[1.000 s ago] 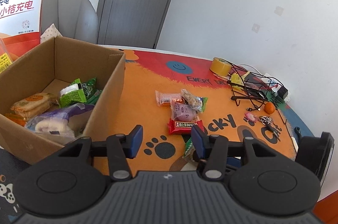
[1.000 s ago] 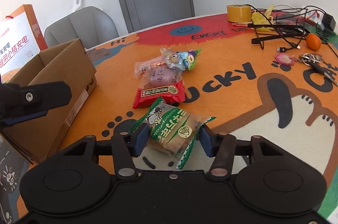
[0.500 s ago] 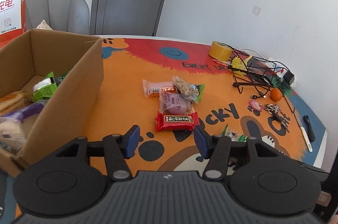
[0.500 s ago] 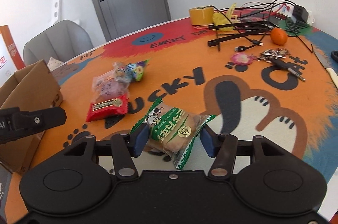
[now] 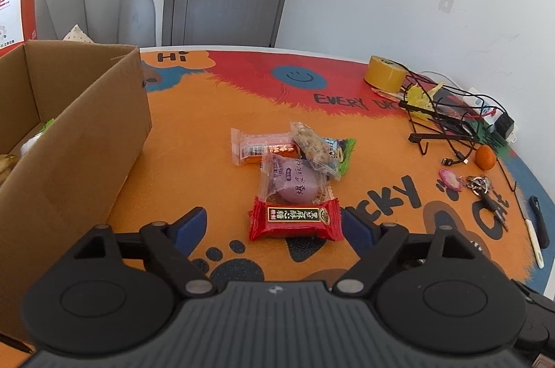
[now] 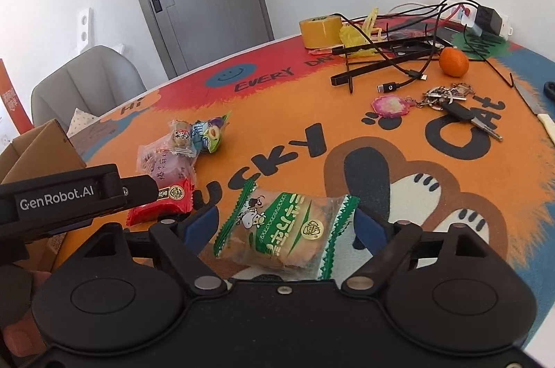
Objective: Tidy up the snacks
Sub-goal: 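Grasp the red-wrapped bar with the left tool while the right tool grasps the green-printed pastry, then carry the red bar and green-printed pastry with both tools over the box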
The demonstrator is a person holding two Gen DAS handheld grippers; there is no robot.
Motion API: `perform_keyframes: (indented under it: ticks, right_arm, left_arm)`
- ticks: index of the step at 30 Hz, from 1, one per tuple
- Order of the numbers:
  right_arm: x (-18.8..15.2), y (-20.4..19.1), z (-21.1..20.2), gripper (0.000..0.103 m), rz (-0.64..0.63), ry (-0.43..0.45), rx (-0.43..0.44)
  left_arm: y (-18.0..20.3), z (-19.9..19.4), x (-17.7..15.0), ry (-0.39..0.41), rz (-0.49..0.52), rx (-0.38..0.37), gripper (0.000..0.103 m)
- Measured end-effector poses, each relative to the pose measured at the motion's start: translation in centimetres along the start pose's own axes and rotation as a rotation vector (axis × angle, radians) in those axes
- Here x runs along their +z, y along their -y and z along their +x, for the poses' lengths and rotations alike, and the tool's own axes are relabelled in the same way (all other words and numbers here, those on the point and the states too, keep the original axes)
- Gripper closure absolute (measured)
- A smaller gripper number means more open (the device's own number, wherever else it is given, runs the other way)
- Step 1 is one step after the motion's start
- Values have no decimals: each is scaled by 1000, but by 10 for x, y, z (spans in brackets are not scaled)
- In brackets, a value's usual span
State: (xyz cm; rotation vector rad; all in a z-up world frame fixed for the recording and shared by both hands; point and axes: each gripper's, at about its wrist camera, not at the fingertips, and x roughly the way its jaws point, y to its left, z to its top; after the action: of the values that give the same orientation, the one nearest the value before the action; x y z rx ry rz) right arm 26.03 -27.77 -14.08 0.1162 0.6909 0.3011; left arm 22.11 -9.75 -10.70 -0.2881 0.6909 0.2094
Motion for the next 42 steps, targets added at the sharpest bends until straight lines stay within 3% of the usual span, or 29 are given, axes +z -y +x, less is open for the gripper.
perform_keyframes:
  ticks: [10, 20, 23, 24, 25, 28, 32, 34, 42]
  right_arm:
    - [-4, 8, -7, 17, -54, 0, -52]
    - [0, 13, -2, 12, -65, 1, -57]
    - [-1, 10, 1, 12, -83, 1, -65]
    - [-2, 8, 1, 12, -96, 1, -71]
    - [-3, 6, 2, 13, -105, 3, -76]
    - [-3, 5, -1, 30, -119, 14, -77]
    - [0, 10, -7, 47, -86, 24, -59]
    - [2, 10, -12, 51, -72, 32, -58]
    - [6, 2, -35, 52, -11, 84, -68]
  left_arm:
    - [10, 25, -2, -39, 10, 12, 19]
    - [17, 31, -5, -2, 47, 24, 19]
    - [17, 29, -7, 10, 54, 34, 25]
    - [17, 28, -8, 16, 64, 41, 34]
    - [18, 28, -9, 20, 77, 47, 38]
    - [15, 26, -9, 18, 81, 40, 50]
    - [4, 17, -8, -4, 38, -2, 56]
    - [0, 11, -7, -1, 25, -19, 56]
    - [-14, -5, 0, 8, 24, -57, 56]
